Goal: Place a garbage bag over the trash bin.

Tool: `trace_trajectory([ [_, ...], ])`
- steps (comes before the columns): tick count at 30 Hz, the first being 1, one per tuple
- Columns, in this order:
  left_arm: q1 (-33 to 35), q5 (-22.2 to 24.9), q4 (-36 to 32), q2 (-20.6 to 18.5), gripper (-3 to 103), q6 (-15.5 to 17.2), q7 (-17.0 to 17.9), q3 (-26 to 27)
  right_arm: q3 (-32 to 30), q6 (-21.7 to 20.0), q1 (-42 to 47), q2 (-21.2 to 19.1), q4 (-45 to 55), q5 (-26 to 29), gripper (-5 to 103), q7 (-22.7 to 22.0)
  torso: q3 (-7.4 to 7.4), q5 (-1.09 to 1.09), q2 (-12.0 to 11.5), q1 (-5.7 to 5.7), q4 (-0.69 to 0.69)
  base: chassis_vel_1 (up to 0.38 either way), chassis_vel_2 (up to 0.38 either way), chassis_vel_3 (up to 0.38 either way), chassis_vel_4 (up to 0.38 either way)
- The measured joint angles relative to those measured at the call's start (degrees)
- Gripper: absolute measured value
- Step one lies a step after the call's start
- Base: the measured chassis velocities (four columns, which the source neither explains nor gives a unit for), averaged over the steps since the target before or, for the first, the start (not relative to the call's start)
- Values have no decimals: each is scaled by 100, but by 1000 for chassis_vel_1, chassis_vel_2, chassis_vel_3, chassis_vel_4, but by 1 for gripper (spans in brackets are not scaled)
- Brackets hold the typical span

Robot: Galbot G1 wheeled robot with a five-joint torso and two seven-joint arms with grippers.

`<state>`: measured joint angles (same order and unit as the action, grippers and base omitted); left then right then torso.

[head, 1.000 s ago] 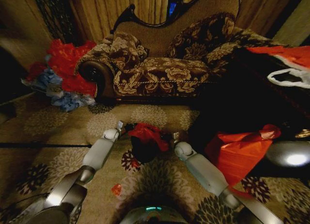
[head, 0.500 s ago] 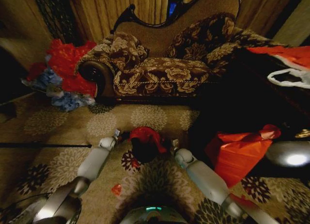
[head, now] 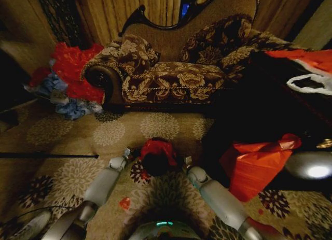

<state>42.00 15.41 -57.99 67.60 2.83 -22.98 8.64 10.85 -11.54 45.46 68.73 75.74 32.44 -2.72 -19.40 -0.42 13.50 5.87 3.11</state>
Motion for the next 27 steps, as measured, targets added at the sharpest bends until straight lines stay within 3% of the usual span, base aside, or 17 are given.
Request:
trace_trajectory([
  [1, 26, 20, -17, 5, -3, -10, 79, -1, -3, 6, 0, 11, 28, 3, 0, -53, 0, -1, 0, 0, 0, 0, 0, 0, 0],
  [3, 53, 77, -51, 18, 1, -58, 259, 1, -2, 2, -21, 14, 118, 6, 0, -165, -1, -5, 0, 1, 0, 0, 0, 0, 0],
  [4, 54, 138, -86, 19, 12, -172, 488, 20, 32, 0, -34, -3, 235, 11, 0, -279, 0, -1, 0, 1, 2, 0, 0, 0, 0],
  [6, 54, 173, -98, 19, 12, -222, 605, 37, 44, 0, -33, -11, 289, 11, 5, -338, -1, 0, 0, 1, 3, 0, 0, 0, 0],
  [8, 59, 278, -187, 6, 23, -296, 856, 138, 66, 4, 3, -18, 434, -35, 11, -516, -1, -4, 0, 1, 4, 0, 0, 0, 0],
  [9, 59, 278, -187, 6, 23, -296, 856, 138, 66, 4, 3, -18, 434, -35, 11, -516, -1, -4, 0, 1, 4, 0, 0, 0, 0],
  [13, 193, 485, -579, -185, 44, -278, 950, 468, -23, 43, 147, -183, 699, -136, 32, -642, 0, 0, 0, 1, 1, 0, 0, 0, 0],
  [15, 242, 572, -685, -229, 44, -247, 960, 537, -48, 60, 186, -240, 769, -171, 38, -647, 0, 1, 0, 1, 1, 0, 0, 0, 0],
  [16, 285, 638, -767, -261, 49, -223, 965, 594, -70, 67, 220, -293, 822, -200, 38, -648, 0, 1, 0, 1, 1, 0, 0, 0, 0],
  [17, 400, 737, -917, -303, 61, -178, 968, 719, -111, 80, 287, -401, 935, -257, 48, -664, 0, 0, 0, 1, 1, 0, 0, 0, 0],
  [19, 444, 757, -968, -311, 61, -166, 964, 762, -120, 89, 307, -433, 971, -275, 48, -672, 0, -1, 0, 1, 1, 0, 0, 0, 0],
  [25, 762, 956, -1295, -323, 88, -104, 1020, 1001, -203, 273, 516, -606, 1280, -383, 76, -917, 0, 0, 0, 1, 1, 0, 0, 0, 0],
  [27, 796, 1017, -1326, -325, 88, -104, 1055, 1021, -223, 302, 544, -618, 1327, -382, 81, -960, 0, 0, 0, 1, 1, 0, 0, 0, 0],
])
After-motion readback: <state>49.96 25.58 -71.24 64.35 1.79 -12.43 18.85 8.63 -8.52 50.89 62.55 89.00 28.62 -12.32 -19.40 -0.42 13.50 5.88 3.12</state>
